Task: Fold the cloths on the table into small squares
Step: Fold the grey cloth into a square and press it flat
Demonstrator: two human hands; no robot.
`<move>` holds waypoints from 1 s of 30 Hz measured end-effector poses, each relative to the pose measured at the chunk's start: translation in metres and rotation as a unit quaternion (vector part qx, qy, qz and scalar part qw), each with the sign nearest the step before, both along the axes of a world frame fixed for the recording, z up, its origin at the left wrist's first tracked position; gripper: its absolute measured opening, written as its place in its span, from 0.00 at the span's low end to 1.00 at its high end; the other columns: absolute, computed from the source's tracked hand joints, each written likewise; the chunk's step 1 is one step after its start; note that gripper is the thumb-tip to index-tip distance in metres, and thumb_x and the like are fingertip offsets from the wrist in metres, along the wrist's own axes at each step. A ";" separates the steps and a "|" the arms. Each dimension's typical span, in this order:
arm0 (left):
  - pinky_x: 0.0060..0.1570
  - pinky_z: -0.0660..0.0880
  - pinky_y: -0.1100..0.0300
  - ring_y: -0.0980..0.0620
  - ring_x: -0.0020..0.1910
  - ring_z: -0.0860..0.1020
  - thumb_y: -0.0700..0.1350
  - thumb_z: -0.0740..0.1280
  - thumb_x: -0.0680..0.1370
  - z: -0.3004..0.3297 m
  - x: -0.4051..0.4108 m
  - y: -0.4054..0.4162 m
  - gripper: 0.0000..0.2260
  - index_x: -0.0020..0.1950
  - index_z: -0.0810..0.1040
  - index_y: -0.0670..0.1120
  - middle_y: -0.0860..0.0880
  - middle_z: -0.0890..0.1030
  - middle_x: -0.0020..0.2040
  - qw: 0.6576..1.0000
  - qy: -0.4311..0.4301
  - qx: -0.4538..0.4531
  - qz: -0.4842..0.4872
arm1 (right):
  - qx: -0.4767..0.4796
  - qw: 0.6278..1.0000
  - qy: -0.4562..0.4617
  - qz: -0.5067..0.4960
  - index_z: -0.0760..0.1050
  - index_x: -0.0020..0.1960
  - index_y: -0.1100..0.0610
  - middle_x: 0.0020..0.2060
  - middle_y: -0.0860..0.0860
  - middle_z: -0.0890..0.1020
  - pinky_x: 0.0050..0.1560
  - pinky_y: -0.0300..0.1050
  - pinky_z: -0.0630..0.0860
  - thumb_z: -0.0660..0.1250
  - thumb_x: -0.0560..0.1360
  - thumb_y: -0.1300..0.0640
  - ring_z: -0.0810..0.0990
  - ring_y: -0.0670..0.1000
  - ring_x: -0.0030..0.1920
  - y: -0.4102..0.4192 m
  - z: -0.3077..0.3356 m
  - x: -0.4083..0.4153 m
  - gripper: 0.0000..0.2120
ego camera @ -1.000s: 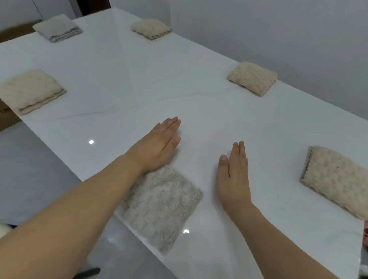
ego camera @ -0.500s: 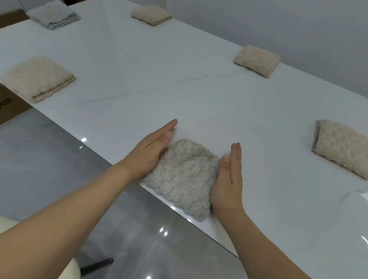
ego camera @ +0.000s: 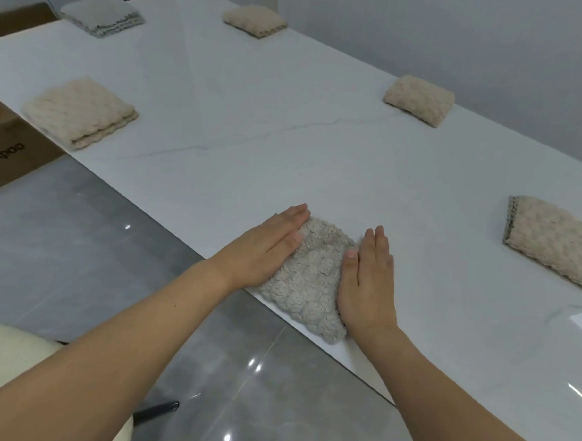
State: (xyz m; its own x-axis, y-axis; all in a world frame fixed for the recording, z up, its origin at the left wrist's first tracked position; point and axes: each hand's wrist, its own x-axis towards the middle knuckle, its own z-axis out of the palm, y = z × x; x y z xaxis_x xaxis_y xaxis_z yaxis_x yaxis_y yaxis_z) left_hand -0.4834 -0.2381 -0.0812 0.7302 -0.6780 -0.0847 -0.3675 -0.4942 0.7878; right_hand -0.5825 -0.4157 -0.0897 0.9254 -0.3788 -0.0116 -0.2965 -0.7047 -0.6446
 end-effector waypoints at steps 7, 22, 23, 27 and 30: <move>0.77 0.43 0.58 0.53 0.80 0.50 0.62 0.38 0.80 -0.015 0.011 0.014 0.32 0.81 0.54 0.48 0.51 0.56 0.81 0.962 -0.209 0.168 -0.058 | -0.267 0.942 0.119 0.164 0.48 0.79 0.58 0.79 0.53 0.50 0.76 0.48 0.39 0.28 0.74 0.40 0.46 0.52 0.78 -0.039 0.004 -0.002 0.39; 0.71 0.43 0.72 0.65 0.78 0.45 0.50 0.49 0.86 0.012 -0.108 -0.084 0.23 0.81 0.51 0.51 0.59 0.51 0.80 0.774 0.024 -0.196 0.601 | 0.076 0.880 0.040 0.468 0.51 0.79 0.53 0.78 0.42 0.51 0.76 0.37 0.46 0.50 0.82 0.48 0.48 0.37 0.76 -0.074 0.040 0.084 0.27; 0.70 0.43 0.74 0.66 0.77 0.45 0.50 0.49 0.86 0.013 -0.112 -0.092 0.23 0.81 0.51 0.51 0.60 0.51 0.80 0.759 0.024 -0.217 0.614 | 0.088 0.876 0.038 0.473 0.51 0.79 0.53 0.78 0.42 0.51 0.76 0.37 0.47 0.50 0.82 0.49 0.48 0.37 0.76 -0.071 0.038 0.085 0.26; 0.73 0.45 0.72 0.67 0.77 0.46 0.50 0.49 0.86 0.010 -0.115 -0.109 0.23 0.81 0.51 0.51 0.59 0.50 0.80 0.729 0.011 -0.249 0.638 | 0.108 0.862 0.034 0.494 0.53 0.78 0.55 0.78 0.44 0.53 0.77 0.40 0.48 0.51 0.83 0.52 0.49 0.38 0.76 -0.064 0.026 0.083 0.25; 0.73 0.46 0.69 0.66 0.77 0.45 0.53 0.48 0.84 0.006 -0.115 -0.112 0.24 0.81 0.52 0.52 0.59 0.50 0.81 0.730 -0.004 -0.240 0.640 | 0.107 0.857 0.036 0.503 0.53 0.78 0.55 0.78 0.45 0.53 0.77 0.41 0.48 0.51 0.82 0.52 0.49 0.38 0.76 -0.064 0.020 0.081 0.25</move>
State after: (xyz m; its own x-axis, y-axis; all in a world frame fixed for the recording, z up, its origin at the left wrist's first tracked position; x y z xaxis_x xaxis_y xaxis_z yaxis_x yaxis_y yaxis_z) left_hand -0.5983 -0.3504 -0.0752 0.7905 0.6102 -0.0536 0.1479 -0.1052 0.9834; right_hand -0.5018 -0.4793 -0.0692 0.7766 0.6278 -0.0521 0.3466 -0.4948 -0.7969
